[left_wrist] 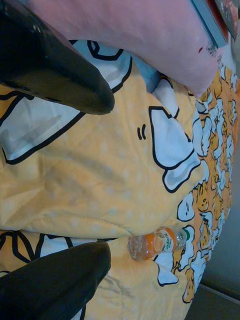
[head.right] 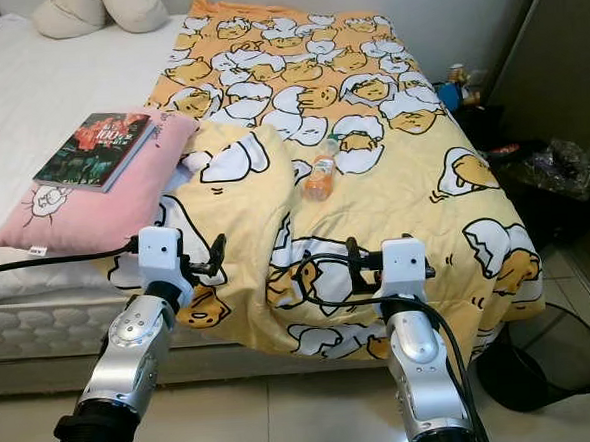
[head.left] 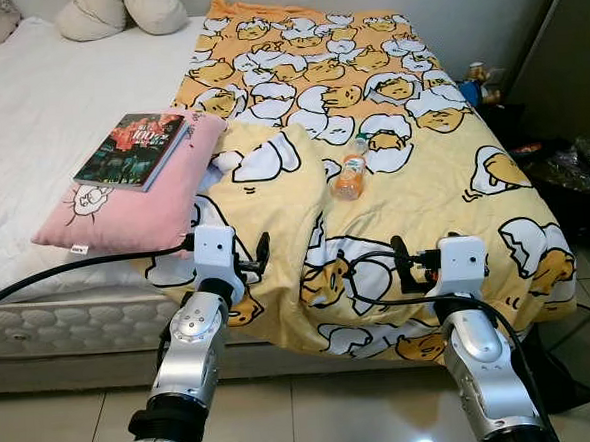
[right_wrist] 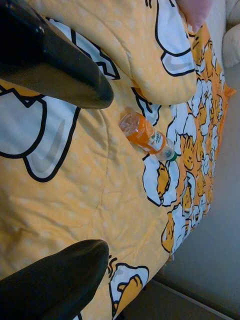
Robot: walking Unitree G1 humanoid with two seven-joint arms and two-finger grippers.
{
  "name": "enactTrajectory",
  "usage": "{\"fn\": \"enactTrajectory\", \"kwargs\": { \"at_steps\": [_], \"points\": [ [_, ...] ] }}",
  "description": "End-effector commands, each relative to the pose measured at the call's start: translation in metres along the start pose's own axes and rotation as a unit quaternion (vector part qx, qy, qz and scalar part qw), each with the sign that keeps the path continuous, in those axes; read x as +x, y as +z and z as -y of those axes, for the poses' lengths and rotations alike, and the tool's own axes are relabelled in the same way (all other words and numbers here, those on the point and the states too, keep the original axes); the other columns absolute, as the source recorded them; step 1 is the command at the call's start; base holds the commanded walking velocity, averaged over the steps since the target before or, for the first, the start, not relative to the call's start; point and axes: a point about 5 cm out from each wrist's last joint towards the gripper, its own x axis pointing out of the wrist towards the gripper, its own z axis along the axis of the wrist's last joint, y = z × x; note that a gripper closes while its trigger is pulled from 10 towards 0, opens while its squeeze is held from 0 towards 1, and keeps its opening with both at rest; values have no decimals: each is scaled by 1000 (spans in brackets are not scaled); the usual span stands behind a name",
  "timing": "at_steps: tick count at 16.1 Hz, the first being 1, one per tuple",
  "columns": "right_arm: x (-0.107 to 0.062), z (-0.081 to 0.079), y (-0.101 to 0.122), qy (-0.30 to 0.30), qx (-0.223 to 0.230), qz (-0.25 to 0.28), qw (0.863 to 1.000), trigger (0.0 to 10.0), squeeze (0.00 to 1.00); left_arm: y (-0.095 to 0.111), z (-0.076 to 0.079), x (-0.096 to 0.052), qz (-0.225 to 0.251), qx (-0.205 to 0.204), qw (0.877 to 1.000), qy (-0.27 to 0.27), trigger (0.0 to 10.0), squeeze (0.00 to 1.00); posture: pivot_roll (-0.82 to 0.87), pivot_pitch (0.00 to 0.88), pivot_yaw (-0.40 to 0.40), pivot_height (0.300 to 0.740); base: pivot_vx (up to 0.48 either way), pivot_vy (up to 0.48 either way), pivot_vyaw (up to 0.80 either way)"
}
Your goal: Clean up the room
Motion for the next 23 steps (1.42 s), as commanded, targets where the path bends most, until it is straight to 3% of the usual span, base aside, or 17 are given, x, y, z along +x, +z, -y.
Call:
{"fn": "enactTrajectory", "kwargs": {
  "at_steps": [1,17,21,23],
  "points": [
    [14,-5,12,7,9,22,1000,10000,0,31,10,22,48,27,998,-12,10000,0,-14,0,-9,740,0,0,0],
    [18,-4,16,6,8,27,1000,10000,0,32,16,24,51,25,998,-24,10000,0,-13,0,-5,740,0,0,0],
    [17,-4,17,1,11,30,999,10000,0,33,15,24,53,18,998,-23,10000,0,-14,0,-3,740,0,447,0],
    [18,-2,43,-10,-1,98,995,10000,0,39,14,24,70,30,997,-19,10000,0,-14,0,-3,740,0,467,0]
  ]
}}
